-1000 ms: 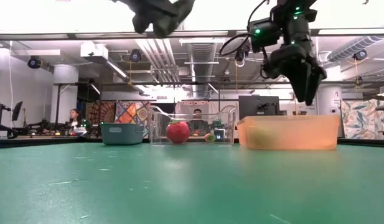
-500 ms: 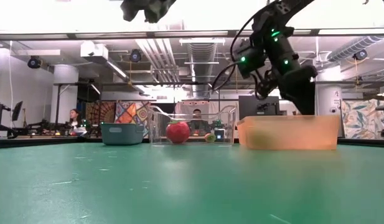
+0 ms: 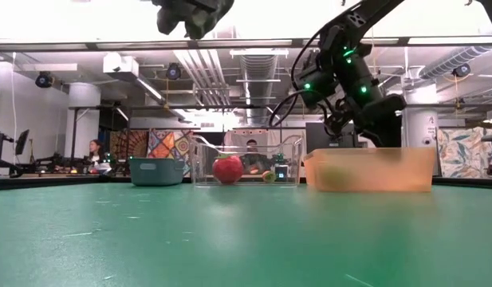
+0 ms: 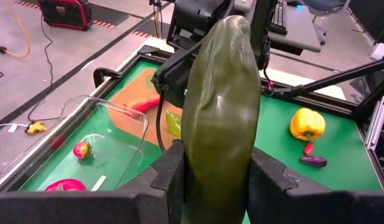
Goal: Sort produce into baskets
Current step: Put the dark green chili pepper into the orange bin
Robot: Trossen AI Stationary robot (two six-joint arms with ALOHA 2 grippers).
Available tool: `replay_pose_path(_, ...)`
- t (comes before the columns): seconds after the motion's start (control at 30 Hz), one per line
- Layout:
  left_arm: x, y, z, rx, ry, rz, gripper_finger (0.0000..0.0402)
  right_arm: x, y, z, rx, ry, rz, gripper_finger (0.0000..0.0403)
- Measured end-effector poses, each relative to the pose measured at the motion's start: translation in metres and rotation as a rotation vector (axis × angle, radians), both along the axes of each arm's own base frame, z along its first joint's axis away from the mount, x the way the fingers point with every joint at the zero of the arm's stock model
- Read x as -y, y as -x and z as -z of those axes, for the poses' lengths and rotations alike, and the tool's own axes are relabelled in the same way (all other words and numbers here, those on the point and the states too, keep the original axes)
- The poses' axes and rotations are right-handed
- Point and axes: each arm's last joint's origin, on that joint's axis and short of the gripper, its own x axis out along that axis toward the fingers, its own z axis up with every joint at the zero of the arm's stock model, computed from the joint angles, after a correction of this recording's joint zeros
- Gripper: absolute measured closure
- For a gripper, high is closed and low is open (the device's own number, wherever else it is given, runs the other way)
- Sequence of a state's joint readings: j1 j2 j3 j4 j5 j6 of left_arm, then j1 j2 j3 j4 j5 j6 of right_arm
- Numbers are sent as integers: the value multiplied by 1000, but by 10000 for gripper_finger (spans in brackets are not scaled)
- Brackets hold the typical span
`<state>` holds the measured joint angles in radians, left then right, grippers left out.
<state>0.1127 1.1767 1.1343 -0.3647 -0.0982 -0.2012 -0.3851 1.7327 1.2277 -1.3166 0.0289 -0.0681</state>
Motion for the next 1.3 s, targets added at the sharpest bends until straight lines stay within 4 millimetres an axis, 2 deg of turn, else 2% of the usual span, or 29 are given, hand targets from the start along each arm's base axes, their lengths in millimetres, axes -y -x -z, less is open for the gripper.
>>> replay_pose_path(0.2, 0, 0, 0, 1, 0, 0, 295, 0, 1, 6, 1, -4, -14, 198)
replay_pose_path(0.47, 0, 0, 0, -1, 3, -1, 295, -5, 12, 19, -47, -31, -30, 197)
replay_pose_path(0.87, 0, 0, 0, 0, 9, -4, 295, -6, 15, 31, -10, -22, -46, 203)
replay_pose_path(1.03, 0, 0, 0, 2, 17, -8, 295, -6, 15, 32, -7, -20, -43, 234)
replay_pose_path(1.3, -1, 1, 0, 1, 6, -39, 295, -5, 13, 33, 19, -6, -37, 323)
